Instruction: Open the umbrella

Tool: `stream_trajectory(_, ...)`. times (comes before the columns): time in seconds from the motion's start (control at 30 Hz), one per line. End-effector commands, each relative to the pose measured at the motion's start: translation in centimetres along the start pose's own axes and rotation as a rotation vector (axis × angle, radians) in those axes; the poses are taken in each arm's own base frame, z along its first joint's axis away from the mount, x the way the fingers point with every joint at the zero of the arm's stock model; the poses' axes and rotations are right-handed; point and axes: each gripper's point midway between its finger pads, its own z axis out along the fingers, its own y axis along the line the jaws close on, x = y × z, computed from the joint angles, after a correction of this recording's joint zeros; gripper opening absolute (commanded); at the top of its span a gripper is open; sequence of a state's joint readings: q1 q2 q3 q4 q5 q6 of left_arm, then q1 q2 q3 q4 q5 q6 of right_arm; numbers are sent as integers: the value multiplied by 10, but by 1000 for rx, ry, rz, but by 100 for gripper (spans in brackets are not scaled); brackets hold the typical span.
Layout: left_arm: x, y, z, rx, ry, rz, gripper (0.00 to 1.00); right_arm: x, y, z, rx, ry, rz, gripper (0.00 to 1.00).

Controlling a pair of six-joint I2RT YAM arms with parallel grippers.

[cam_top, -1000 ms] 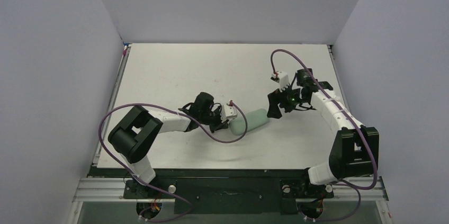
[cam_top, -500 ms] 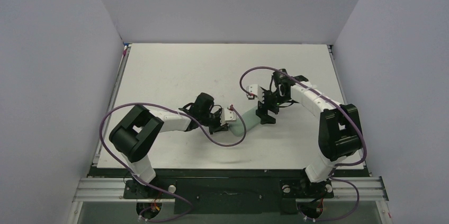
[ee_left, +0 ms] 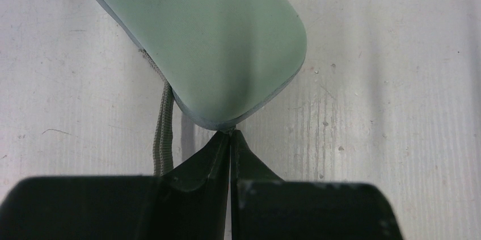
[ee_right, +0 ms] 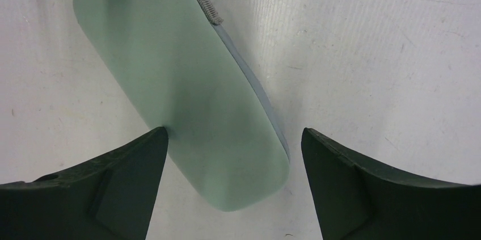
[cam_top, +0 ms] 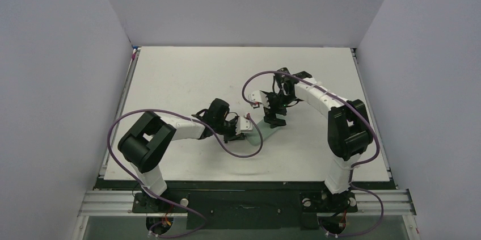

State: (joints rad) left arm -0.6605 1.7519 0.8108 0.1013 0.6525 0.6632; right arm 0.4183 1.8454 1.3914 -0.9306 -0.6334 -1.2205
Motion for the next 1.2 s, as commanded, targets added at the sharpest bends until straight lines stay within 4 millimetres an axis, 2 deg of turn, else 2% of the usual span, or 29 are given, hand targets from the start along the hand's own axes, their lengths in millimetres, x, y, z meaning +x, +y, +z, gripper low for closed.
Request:
stream_trajectory(0.0, -3, 2, -4, 6, -18, 36, 0, -4, 12, 2, -108, 35, 1, 82)
stream_trajectory(0.2, -3, 1, -6, 10, -19, 48, 0, -11, 7, 9, -159, 75, 85, 82)
stream_trajectory(0.33, -3, 1, -8, 6, -22, 38, 0, -6, 21, 13, -237, 95, 184, 76)
stream_trajectory(0.43, -4, -2, -11, -4, -31, 17, 0, -1, 30, 14, -248, 102, 219, 62)
stream_trajectory(0.53, -6, -6, -15, -21, -36, 1, 0, 6, 36, 18, -234, 120, 273, 38)
stream_trajectory(0.6, -7, -12, -18, -23, -41, -12, 0, 8, 36, 21, -223, 128, 301, 27)
stream_trajectory(0.83, -10, -36, -14, -47, -17, 3, 0, 1, 36, 22, -203, 95, 412, 1)
stream_trajectory(1.0, -9, -44, -15, -65, -16, -47, 0, -1, 37, 24, -180, 67, 475, 0)
stream_trajectory(1.17, -14, -56, -11, -94, -34, -78, 0, 5, 36, 28, -146, 51, 634, 0)
